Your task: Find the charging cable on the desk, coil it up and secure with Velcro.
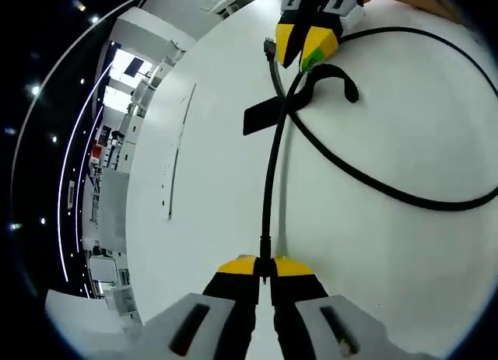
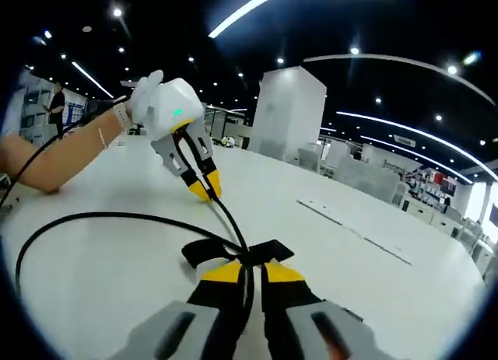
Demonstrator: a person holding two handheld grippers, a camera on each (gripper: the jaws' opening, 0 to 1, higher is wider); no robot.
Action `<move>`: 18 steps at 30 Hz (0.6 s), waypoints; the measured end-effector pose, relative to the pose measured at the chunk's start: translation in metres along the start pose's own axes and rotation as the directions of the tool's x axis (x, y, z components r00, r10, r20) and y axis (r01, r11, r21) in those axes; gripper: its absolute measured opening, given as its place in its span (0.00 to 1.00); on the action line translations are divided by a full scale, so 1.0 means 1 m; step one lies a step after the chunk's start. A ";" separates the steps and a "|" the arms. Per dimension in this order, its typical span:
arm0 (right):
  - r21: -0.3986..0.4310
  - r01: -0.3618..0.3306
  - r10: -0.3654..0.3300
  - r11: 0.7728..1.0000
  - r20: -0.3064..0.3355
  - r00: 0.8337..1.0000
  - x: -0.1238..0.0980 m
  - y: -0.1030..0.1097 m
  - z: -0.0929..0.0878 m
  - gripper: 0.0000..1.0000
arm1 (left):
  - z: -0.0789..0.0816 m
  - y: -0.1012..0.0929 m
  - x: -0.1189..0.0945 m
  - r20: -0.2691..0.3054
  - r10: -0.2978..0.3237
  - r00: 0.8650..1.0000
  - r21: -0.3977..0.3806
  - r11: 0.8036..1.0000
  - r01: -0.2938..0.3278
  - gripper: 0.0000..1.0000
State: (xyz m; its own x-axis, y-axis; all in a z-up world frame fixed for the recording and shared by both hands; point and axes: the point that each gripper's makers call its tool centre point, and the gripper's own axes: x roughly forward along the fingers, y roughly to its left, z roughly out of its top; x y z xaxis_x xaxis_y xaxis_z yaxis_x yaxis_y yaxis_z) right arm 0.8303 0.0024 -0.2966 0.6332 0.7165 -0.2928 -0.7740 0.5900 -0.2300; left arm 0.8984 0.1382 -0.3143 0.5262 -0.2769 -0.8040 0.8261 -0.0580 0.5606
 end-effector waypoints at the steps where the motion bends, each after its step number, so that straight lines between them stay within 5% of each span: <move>1: -0.007 -0.001 0.001 1.000 0.002 1.000 -0.001 0.002 0.001 0.11 | 0.000 0.000 0.000 -0.002 -0.001 1.000 0.000 1.000 0.001 0.07; 8: -0.162 0.030 -0.045 0.986 -0.094 0.995 0.008 0.004 -0.009 0.14 | 0.001 0.000 -0.001 0.002 -0.001 1.000 -0.001 1.000 0.001 0.07; 18: -0.191 0.053 -0.061 0.980 -0.034 0.998 0.016 0.007 0.002 0.13 | 0.002 0.000 -0.001 -0.004 -0.006 1.000 0.000 1.000 0.006 0.07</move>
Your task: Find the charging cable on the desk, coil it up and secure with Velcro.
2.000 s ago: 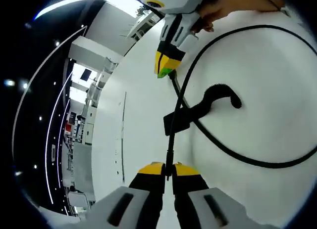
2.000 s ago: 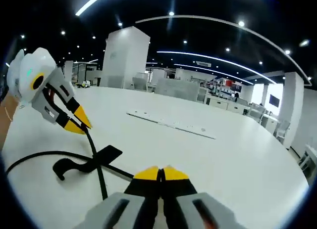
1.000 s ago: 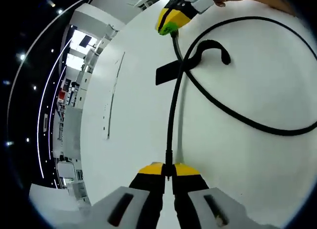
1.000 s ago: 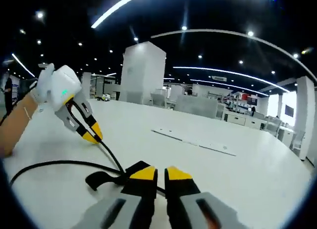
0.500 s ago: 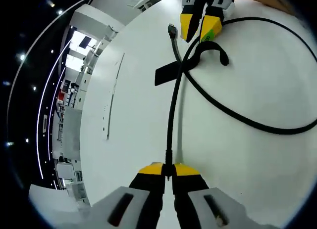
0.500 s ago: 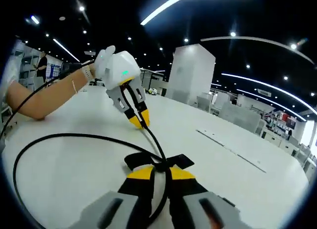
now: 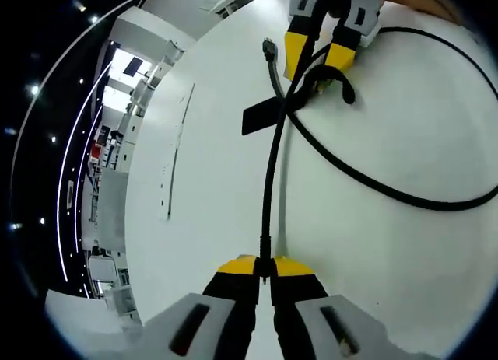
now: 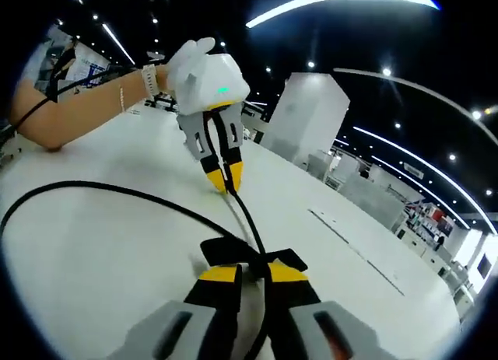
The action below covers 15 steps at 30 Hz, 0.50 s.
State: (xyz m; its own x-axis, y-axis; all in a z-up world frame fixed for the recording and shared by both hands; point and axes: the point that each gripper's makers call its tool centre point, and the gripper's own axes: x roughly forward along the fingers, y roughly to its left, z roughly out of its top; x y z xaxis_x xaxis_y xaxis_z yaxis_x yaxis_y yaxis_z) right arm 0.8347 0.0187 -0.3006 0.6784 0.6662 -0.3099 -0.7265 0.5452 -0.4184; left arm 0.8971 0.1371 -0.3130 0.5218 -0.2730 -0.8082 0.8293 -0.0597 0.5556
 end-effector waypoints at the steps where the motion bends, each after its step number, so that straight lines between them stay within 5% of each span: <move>1: 0.000 0.001 -0.001 1.000 0.013 1.000 -0.001 -0.001 0.003 0.13 | 0.000 0.000 0.000 0.001 0.000 1.000 -0.001 1.000 0.000 0.07; 15: -0.004 0.005 -0.005 1.000 0.107 0.994 -0.003 -0.001 0.022 0.05 | -0.002 0.001 0.000 -0.001 -0.006 1.000 0.000 1.000 0.006 0.07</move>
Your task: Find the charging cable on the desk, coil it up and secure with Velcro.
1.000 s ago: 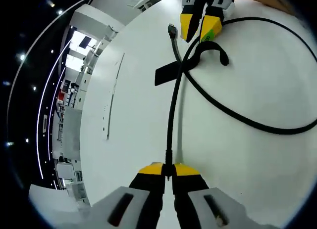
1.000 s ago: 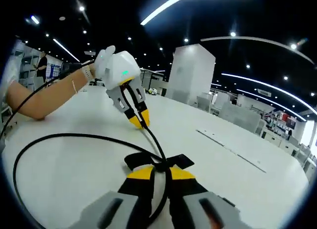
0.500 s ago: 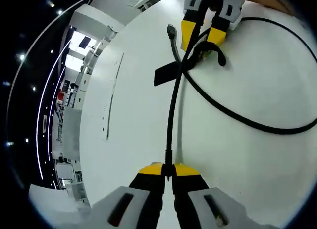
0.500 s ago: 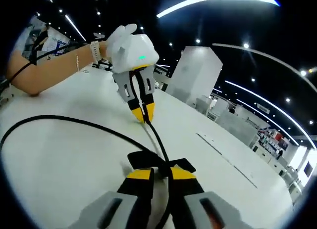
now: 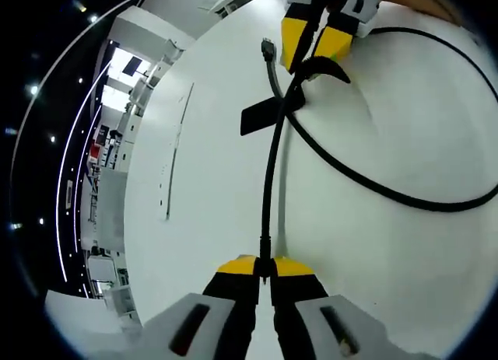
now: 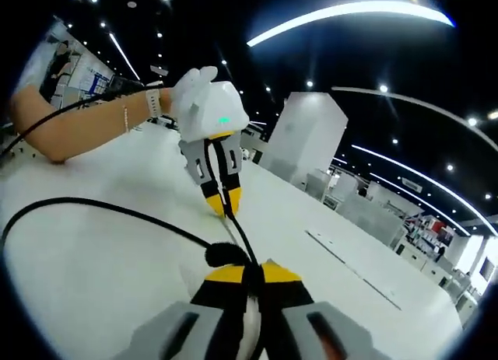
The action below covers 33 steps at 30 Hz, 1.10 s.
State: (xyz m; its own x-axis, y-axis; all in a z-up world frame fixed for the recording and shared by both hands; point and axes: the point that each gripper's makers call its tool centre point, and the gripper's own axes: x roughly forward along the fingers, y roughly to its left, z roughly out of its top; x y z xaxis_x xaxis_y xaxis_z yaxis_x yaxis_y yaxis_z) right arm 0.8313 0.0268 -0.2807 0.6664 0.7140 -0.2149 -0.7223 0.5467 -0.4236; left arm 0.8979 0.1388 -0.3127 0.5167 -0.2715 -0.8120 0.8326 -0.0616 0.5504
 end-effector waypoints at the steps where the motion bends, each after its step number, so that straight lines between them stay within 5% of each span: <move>1: 0.002 0.000 0.000 1.000 0.001 1.000 0.000 0.000 0.000 0.05 | 0.000 0.000 0.000 0.000 0.000 1.000 -0.001 1.000 0.000 0.07; 15: 0.132 0.066 -0.069 0.989 0.018 0.997 -0.004 -0.015 0.000 0.03 | -0.001 -0.003 -0.001 0.000 -0.005 1.000 0.003 1.000 0.005 0.07; 25: 0.185 0.122 -0.113 0.975 -0.059 0.992 0.007 -0.025 -0.012 0.03 | -0.001 -0.004 -0.001 0.000 -0.008 1.000 0.007 1.000 0.008 0.07; 33: 0.287 0.097 -0.078 0.953 -0.077 0.994 0.016 -0.033 -0.020 0.03 | 0.000 -0.006 -0.001 -0.001 -0.015 1.000 0.004 1.000 0.015 0.07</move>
State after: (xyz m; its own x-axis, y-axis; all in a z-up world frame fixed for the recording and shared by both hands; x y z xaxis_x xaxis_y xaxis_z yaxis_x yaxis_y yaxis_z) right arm 0.8696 0.0118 -0.2881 0.7331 0.6334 -0.2478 -0.6767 0.7158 -0.1724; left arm 0.8923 0.1397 -0.3147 0.5046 -0.2700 -0.8201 0.8393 -0.0691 0.5392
